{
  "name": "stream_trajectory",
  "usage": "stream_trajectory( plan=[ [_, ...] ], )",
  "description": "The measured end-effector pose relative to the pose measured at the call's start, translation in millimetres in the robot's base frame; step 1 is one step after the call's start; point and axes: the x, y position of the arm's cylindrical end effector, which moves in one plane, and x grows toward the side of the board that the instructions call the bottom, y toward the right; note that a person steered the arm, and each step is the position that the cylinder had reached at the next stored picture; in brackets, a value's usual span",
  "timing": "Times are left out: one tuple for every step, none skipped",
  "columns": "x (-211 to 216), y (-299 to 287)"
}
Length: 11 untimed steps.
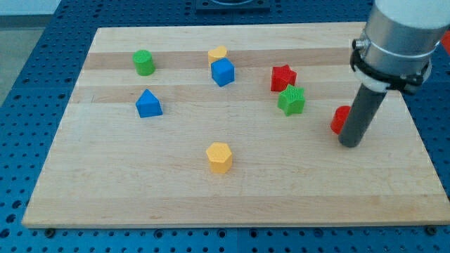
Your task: Push the red circle to the top right
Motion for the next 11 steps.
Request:
stream_trajectory(
  plan=[
    [-35, -1],
    [-66, -3],
    [-98, -4],
    [-131, -16],
    [-165, -25],
    [-190, -25],
    [-195, -25],
    [-186, -25],
    [-182, -12],
    [-191, -2],
    [-193, 8]
  ],
)
